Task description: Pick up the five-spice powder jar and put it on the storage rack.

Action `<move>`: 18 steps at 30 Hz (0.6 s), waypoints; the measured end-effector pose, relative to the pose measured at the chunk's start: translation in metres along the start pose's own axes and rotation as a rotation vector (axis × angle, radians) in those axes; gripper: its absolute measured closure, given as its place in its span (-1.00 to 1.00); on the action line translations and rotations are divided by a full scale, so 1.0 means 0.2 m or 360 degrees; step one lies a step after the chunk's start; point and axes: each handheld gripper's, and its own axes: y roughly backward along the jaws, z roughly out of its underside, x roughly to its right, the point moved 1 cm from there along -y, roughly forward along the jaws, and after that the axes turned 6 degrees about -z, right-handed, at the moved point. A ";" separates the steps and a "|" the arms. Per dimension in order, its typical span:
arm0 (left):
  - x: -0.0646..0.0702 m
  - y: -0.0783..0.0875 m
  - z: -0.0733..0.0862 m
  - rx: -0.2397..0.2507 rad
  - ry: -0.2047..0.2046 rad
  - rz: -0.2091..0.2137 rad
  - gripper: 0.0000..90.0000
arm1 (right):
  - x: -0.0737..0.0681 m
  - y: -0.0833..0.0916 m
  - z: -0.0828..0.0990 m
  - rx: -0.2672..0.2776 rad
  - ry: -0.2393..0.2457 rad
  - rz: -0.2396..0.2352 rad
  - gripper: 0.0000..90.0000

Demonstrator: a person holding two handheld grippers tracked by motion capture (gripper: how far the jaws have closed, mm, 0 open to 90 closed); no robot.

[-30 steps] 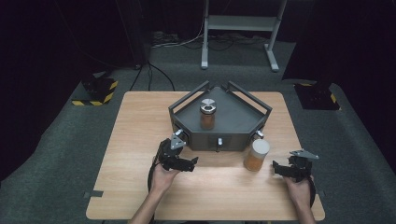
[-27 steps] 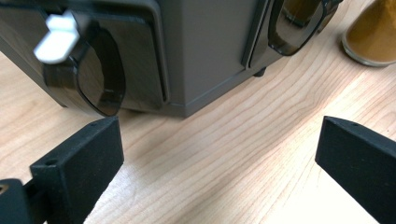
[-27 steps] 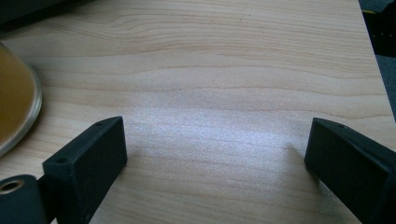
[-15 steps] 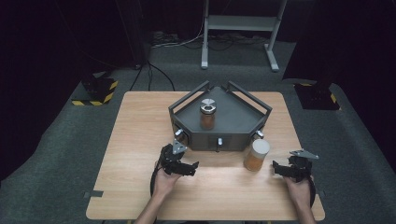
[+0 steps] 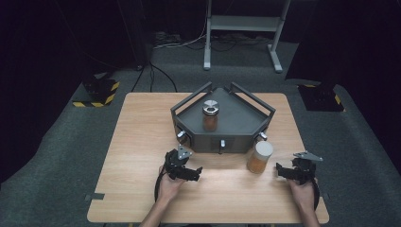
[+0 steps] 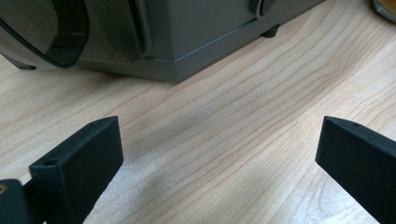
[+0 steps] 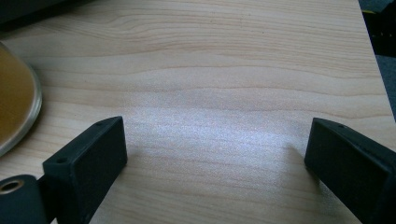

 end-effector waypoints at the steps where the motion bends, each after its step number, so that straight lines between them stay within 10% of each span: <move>1: 0.00 -0.01 0.00 -0.0003 0.0001 0.0000 -0.98 | 0.00 0.00 0.00 0.0000 0.0000 0.0000 -0.87; 18: 0.01 -0.05 0.02 -0.0033 0.0001 -0.0007 -0.98 | 0.00 0.00 0.00 0.0000 0.0000 0.0000 -0.87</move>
